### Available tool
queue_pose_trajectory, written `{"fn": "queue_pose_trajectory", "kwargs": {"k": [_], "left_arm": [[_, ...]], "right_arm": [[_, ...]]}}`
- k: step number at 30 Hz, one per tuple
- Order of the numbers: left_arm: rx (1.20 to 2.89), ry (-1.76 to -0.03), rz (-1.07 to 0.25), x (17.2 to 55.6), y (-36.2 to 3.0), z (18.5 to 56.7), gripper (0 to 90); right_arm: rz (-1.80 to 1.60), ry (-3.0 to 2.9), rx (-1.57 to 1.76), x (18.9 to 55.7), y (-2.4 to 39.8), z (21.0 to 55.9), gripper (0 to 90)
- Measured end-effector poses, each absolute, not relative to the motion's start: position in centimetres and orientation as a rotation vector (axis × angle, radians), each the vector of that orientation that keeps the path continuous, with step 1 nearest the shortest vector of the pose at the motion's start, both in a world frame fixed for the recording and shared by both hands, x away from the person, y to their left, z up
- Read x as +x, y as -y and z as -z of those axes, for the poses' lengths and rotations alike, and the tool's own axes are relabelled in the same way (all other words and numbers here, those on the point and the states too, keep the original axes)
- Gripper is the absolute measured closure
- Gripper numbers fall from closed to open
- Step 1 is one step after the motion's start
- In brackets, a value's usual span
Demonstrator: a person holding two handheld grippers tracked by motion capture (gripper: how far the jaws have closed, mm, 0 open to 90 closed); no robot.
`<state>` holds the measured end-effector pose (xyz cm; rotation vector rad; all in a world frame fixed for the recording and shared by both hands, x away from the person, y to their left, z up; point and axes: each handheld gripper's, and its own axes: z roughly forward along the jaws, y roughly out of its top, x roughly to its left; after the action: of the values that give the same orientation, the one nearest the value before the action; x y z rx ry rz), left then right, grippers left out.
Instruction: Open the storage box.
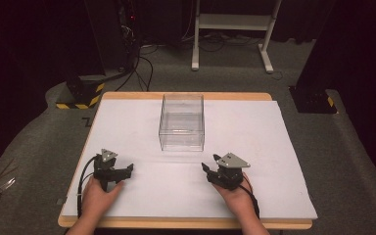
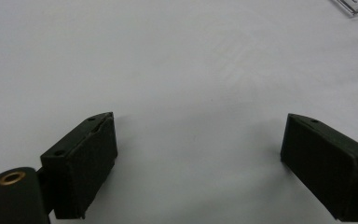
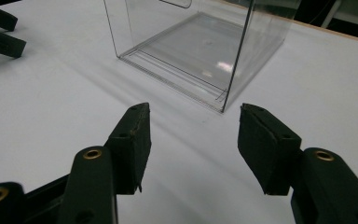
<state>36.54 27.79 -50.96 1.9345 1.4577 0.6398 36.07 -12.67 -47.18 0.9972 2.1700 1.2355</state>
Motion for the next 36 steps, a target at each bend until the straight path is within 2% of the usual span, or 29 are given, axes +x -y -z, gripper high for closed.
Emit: {"fn": "queue_pose_trajectory", "kwargs": {"k": [14,27,36], "left_arm": [[1.935,-1.458,-0.64,36.5,-27.8,51.0,11.0],[1.933,-1.458,-0.639,36.5,-27.8,51.0,11.0],[1.932,-1.458,-0.639,36.5,-27.8,51.0,10.9]], "right_arm": [[-1.271,-2.185,0.946,38.1,10.2,46.7,42.0],[-1.324,-2.194,0.954,40.4,7.9,46.0,48.6],[-1.356,-2.184,1.008,42.0,7.1,45.8,43.2]]}}
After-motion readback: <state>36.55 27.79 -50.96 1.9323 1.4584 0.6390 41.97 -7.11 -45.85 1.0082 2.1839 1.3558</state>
